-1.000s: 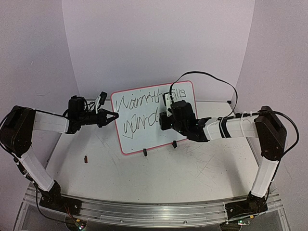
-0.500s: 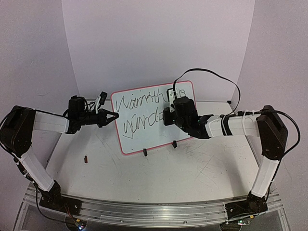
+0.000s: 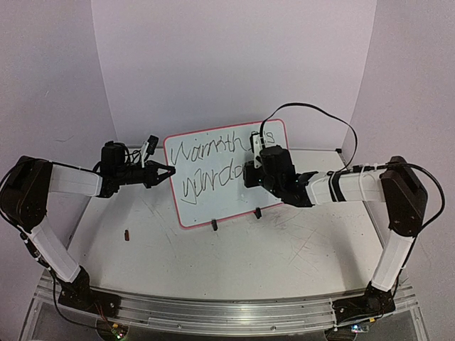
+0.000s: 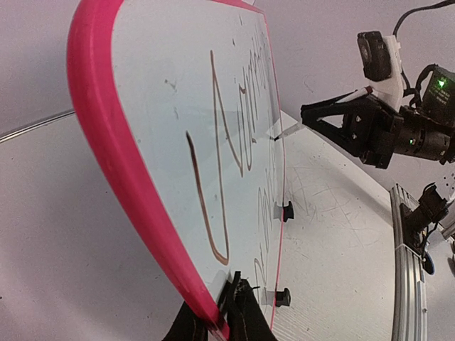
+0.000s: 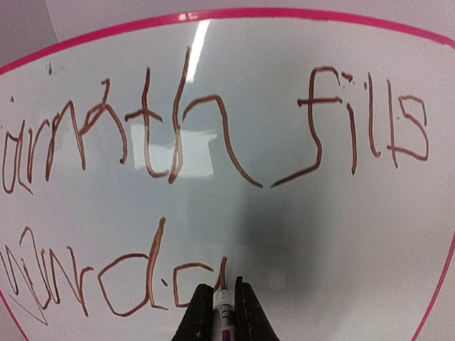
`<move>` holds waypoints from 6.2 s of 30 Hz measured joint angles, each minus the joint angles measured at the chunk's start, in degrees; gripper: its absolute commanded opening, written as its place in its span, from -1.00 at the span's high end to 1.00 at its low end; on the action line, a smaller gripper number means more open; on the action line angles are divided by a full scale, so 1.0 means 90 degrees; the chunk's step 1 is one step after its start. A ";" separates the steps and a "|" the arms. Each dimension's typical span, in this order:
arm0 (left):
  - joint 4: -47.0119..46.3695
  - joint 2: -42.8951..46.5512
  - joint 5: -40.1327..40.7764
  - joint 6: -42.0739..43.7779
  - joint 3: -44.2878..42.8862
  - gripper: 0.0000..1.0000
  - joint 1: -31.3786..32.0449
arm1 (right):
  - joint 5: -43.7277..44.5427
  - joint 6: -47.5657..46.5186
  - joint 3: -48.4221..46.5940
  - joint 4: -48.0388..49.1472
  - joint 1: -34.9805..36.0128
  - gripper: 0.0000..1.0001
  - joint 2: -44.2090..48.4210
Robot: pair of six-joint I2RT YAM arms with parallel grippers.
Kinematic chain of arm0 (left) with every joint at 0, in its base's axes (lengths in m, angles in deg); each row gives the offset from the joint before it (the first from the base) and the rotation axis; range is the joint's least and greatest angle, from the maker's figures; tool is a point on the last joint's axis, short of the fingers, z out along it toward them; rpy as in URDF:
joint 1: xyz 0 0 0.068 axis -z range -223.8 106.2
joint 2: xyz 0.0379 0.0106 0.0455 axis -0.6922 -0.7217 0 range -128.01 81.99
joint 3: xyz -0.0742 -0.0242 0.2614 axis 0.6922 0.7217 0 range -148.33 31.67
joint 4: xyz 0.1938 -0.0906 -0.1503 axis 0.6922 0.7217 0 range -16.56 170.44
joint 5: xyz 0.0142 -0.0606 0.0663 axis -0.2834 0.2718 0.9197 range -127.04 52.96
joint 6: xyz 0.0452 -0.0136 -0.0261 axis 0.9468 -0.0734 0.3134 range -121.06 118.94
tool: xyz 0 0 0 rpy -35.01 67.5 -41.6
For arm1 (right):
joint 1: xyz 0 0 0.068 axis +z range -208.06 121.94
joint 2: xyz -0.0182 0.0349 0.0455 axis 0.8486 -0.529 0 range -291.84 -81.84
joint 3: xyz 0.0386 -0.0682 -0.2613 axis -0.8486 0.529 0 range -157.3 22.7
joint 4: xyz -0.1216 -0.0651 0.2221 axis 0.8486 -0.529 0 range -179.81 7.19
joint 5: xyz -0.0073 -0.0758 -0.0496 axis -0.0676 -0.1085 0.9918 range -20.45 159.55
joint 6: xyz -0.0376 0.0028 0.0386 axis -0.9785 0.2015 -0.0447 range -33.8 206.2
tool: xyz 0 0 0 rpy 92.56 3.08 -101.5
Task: Write a sentence on the whiteboard
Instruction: Write a sentence on the whiteboard, then pick up the pen cap from the corner of the board.
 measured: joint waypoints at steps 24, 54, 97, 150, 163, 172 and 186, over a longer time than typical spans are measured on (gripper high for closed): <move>0.0002 0.0000 -0.0007 0.0003 -0.0002 1.00 0.0000 | 0.0000 0.0011 0.0198 -0.0039 -0.0131 1.00 0.0435; 0.0043 -0.0005 0.0005 0.0000 -0.0026 1.00 0.0007 | 0.0003 0.0106 0.0327 -0.0004 -0.0148 1.00 0.0147; 0.0048 -0.0044 -0.0002 0.0000 -0.0053 1.00 0.0012 | 0.0010 0.0400 0.0878 0.0069 -0.0109 1.00 0.0236; 0.0149 -0.0061 0.0025 0.0046 -0.0130 0.84 0.0048 | -0.0753 0.0916 0.1863 -0.0708 -0.0649 1.00 0.3337; 0.0886 0.0242 0.1608 0.0639 -0.0070 0.04 0.0083 | -0.0409 0.0426 0.2814 -0.1456 -0.0649 1.00 0.5007; 0.1427 0.2049 0.2411 -0.0061 0.0298 -0.04 0.0054 | -0.0485 -0.0027 0.2979 -0.1173 -0.0649 1.00 0.5056; 0.5699 0.3283 0.5030 -0.4095 0.1017 -0.35 0.0370 | -0.1114 -0.0368 0.3020 -0.0630 -0.0649 1.00 0.4620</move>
